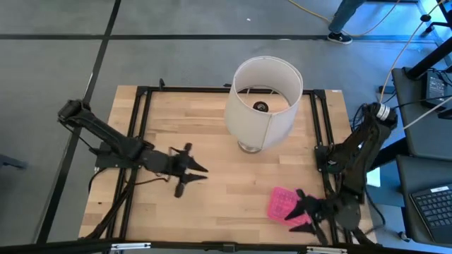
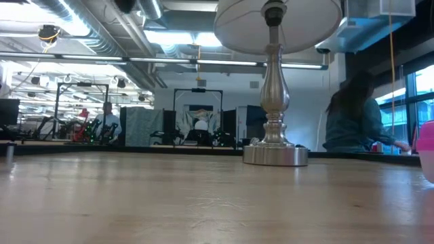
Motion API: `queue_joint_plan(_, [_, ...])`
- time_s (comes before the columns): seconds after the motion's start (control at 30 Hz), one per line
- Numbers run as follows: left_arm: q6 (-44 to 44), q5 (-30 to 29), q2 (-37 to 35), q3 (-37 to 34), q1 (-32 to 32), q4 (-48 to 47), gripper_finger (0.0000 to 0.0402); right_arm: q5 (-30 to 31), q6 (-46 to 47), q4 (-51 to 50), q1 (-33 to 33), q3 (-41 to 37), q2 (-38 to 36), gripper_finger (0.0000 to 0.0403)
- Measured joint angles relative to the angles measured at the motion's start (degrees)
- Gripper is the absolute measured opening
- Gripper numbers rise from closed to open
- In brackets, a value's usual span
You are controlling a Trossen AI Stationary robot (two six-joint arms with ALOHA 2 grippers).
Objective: Pick & place school supplies into a supply box
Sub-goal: Return to Home Position
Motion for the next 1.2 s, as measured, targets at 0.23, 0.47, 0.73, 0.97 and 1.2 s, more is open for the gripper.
queue_joint_plan(0.23, [2.1, -3.5, -11.7, -12.8, -0.6, 11.3, 0.0098, -2.0, -6.2, 4.4, -1.7, -13.6, -13.2, 0.0195])
queue_joint_plan(0.47, [2.8, -4.0, -20.6, -20.4, 0.7, 14.9, 0.0098, -2.9, -16.3, 10.9, -1.7, -24.7, -26.7, 0.0195])
queue_joint_plan(0.73, [4.3, -9.2, -28.3, -23.8, 0.7, 13.7, 0.0098, -11.9, -27.2, 18.1, -6.1, -36.0, -42.5, 0.0195])
queue_joint_plan(0.97, [6.3, -9.8, -30.7, -23.8, 0.5, 12.5, 0.0098, -20.6, -33.8, 17.8, -13.7, -39.6, -52.9, 0.0195])
queue_joint_plan(1.2, [7.1, -11.6, -33.4, -23.8, 0.5, 9.2, 0.0098, -30.7, -34.3, 14.2, -22.7, -39.9, -57.3, 0.0195])
